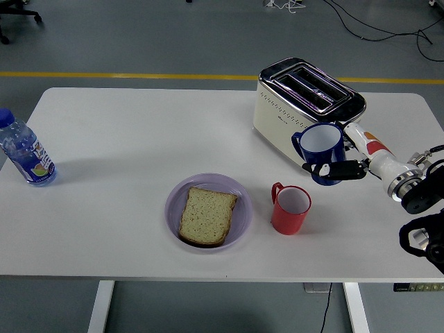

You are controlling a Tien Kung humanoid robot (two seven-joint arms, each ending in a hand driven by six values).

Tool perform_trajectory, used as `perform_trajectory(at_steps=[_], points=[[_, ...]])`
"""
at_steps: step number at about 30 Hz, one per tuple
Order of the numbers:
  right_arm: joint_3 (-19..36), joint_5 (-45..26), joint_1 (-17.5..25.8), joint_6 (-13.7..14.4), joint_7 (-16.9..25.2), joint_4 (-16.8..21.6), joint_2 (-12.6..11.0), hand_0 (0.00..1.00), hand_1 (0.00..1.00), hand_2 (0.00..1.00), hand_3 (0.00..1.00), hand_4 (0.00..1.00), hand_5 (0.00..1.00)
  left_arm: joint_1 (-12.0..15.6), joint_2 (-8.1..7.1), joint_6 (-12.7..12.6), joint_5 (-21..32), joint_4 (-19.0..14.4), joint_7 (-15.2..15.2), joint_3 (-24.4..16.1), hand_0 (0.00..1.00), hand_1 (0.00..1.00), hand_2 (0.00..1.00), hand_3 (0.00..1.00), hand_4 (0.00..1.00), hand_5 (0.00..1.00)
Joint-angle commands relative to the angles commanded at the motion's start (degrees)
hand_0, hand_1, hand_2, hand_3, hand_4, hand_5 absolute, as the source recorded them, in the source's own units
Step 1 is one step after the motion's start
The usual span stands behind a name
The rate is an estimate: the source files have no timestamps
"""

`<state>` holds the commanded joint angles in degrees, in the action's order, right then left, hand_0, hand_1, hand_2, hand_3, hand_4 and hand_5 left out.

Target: Pick up the cup,pour liquid into bread,place the cup on the desk

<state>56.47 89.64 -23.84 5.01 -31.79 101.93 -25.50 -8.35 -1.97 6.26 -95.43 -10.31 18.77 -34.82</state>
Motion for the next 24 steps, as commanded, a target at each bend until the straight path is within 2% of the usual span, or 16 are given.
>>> perform_trajectory(at_steps=[9,18,24], points=[[-8.7,5.8,-8.9,-0.6,-2.2,0.0,2.4,0.331,0.341,0.548,0.550,0.794,0.002,0.0,0.00,0.1,-0.2,0.0,0.0,-0.4,0.375,0.360,0.437,0.619,0.344,0.998],[-21.9,11.6,-19.8,-2.9,-3.4,-4.0,3.7,0.342,0.347,0.555,0.561,0.775,0.002,0.1,0.18,0.1,0.4,0.0,0.0,-0.2,0.375,0.359,0.438,0.619,0.344,0.998],[-29.2,18.5,-26.4,-4.1,-3.9,-9.0,6.8,0.344,0.347,0.554,0.561,0.767,0.002,0.2,0.21,0.3,0.6,0.0,0.0,0.0,0.375,0.359,0.438,0.619,0.346,0.998]])
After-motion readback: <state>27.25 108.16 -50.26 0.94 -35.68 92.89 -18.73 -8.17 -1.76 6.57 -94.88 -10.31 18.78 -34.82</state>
